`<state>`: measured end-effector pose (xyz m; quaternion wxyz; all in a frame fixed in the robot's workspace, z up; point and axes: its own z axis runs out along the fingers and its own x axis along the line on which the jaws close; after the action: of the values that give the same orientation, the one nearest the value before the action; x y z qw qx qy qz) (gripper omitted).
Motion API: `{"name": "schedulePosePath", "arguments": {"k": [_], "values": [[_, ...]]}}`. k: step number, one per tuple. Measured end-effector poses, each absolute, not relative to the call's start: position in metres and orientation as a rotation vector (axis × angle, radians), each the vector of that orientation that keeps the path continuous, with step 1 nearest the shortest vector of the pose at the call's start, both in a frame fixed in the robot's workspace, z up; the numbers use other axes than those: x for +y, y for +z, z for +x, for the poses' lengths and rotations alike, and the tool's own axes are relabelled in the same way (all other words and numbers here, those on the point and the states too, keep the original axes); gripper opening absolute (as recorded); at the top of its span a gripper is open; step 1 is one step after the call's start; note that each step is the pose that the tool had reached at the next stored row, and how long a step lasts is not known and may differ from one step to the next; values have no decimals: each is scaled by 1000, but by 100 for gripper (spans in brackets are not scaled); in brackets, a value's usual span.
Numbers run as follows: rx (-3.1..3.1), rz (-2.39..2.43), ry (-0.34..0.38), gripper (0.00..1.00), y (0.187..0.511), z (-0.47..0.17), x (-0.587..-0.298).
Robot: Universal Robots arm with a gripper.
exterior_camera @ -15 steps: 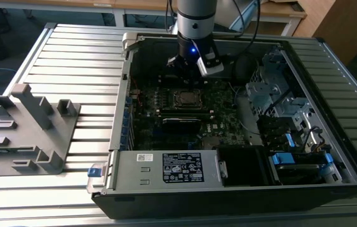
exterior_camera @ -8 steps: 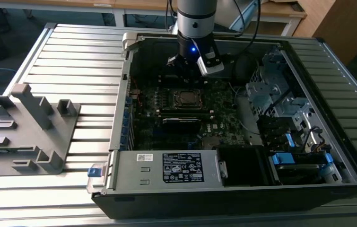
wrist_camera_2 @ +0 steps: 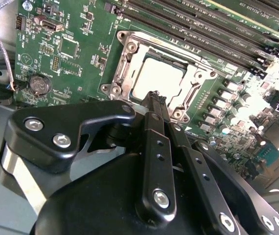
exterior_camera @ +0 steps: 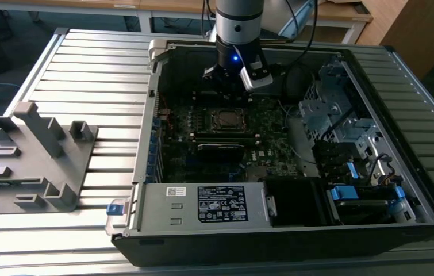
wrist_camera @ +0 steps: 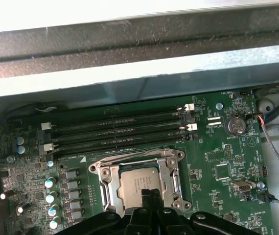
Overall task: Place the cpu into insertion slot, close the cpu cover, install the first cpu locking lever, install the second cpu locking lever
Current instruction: 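Install the second cpu locking lever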
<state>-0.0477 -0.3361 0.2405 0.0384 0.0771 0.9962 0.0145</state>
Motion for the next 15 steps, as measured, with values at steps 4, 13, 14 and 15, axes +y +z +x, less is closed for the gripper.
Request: {"name": "schedulePosePath", "arguments": {"k": [4,13,14,15], "values": [[3055,236,44,11,241,-48,-336],[3055,236,44,11,241,-48,-341],[3055,236,44,11,241,-48,-343],[3055,236,44,11,241,-48,-344]]}}
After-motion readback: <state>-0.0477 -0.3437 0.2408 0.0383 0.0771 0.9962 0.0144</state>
